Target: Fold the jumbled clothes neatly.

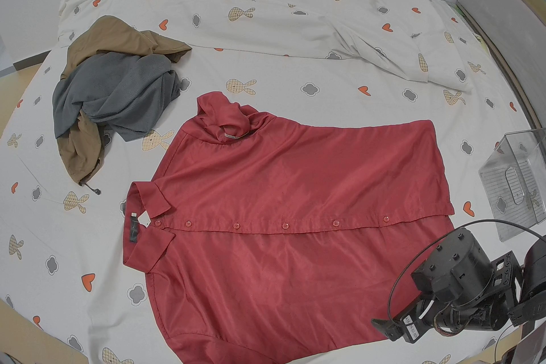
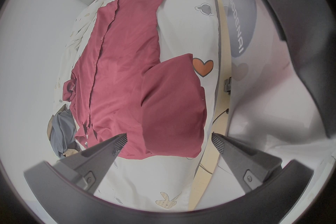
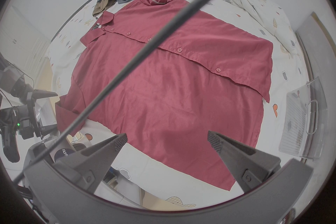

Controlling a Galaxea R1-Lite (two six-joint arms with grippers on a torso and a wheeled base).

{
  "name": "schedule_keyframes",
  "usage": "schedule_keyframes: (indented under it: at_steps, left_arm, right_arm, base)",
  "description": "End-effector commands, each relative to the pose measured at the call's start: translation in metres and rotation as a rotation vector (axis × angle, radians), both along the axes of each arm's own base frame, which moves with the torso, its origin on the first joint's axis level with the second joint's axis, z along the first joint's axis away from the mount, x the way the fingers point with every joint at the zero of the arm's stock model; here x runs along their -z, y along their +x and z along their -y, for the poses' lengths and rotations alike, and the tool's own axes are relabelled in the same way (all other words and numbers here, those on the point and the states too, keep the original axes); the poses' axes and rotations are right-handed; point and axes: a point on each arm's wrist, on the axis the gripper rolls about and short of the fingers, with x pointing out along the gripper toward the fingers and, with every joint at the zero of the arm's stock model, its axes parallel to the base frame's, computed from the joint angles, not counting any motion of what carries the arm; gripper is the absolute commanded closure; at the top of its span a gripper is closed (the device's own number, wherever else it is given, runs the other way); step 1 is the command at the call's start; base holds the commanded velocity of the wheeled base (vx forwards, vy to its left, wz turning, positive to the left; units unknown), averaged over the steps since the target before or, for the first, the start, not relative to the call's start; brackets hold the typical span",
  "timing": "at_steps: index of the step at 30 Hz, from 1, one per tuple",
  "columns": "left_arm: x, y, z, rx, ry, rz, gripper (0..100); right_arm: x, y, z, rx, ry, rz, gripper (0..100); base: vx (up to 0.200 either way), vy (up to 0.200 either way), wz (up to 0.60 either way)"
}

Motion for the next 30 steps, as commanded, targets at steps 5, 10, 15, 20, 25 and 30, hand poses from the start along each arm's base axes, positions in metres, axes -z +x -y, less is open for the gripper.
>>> schedule_keyframes:
  at_steps: [5,10,15,20,25,30]
  left_arm:
    - [0.017,0.0,0.005,-0.016,0.029,0.045,0]
    - [0.015,0.0,0.006,-0.023,0.013,0.045,0]
    - [0.011,0.008,0.004,-0.064,-0.011,0.045,0]
    - [-0.003,0.015,0.005,-0.099,-0.071,0.041,0]
    - [-0.021,0.023,0.0,-0.134,-0.121,0.046,0]
    - [-0.023,0.028,-0.002,-0.149,-0.099,0.084,0]
  right_arm:
    - [0.0,0.0,0.0,0.001,-0.001,-0.001,0]
    - [0.0,0.0,0.0,0.001,0.0,0.0,0]
    - [0.0,0.0,0.001,0.001,-0.001,-0.001,0]
    - [0.0,0.0,0.0,0.0,0.0,-0.002,0]
    - [0.0,0.0,0.0,0.001,0.0,0.0,0]
    - [0.0,0.0,0.0,0.001,0.0,0.0,0]
  base:
    - [0.0,0.0,0.0]
    - [0.0,0.0,0.0]
    - [0.0,0.0,0.0]
    - [0.0,0.0,0.0]
    - [0.0,0.0,0.0]
    - [0.0,0.0,0.0]
